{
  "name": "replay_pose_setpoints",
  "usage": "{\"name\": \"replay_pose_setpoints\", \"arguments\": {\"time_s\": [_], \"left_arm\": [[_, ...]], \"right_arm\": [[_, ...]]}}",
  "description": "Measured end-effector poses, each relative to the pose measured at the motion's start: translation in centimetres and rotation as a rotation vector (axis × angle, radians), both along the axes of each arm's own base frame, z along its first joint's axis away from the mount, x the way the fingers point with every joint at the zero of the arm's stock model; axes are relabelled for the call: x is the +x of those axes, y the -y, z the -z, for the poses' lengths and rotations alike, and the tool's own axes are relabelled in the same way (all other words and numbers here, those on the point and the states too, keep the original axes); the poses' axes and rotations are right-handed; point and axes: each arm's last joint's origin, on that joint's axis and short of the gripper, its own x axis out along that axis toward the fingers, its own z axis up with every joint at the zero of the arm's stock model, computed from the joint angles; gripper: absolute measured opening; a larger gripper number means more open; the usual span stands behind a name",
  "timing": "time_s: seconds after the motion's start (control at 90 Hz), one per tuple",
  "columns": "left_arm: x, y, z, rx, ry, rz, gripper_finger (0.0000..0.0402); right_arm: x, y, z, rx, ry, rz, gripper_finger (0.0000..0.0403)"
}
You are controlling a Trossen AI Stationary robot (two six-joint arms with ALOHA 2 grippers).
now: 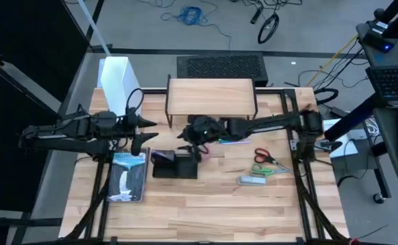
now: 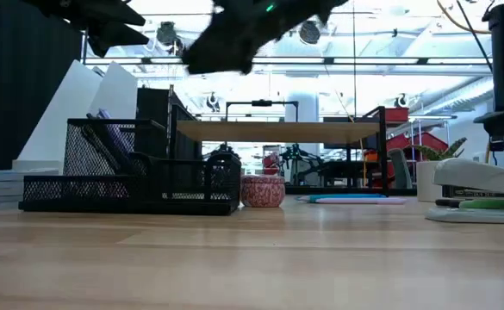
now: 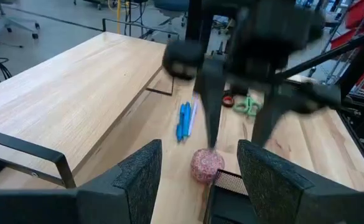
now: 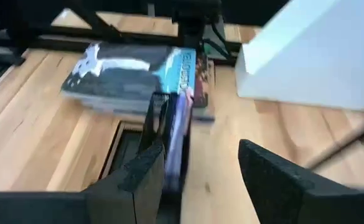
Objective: Stock shelves
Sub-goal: Put the purple pen into the desk organizer
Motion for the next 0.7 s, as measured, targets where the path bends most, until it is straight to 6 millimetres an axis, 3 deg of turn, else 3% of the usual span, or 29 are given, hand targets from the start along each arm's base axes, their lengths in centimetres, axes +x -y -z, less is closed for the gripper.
{"name": "replay_pose_setpoints", "arguments": {"time_s": [0.2,0.4,0.522,0.7], "left_arm": [[0.0,0.0,0.0,0.0,-0.001,0.0,0.0196],[0.0,0.0,0.0,0.0,-0.002,0.0,0.0196],[0.0,0.0,0.0,0.0,-0.002,0.0,0.0196],[0.0,0.0,0.0,0.0,-0.004,0.0,0.0196]], "right_arm": [[-5.0,-0.1,-2.2,0.022,-0.255,0.081,0.0172],[-8.3,0.0,-1.9,0.045,-0.524,0.189,0.0167],[-9.1,0.0,-0.2,0.042,-0.647,0.2,0.0166],[-10.6,0.0,4.2,0.034,-0.783,0.211,0.0166]]}}
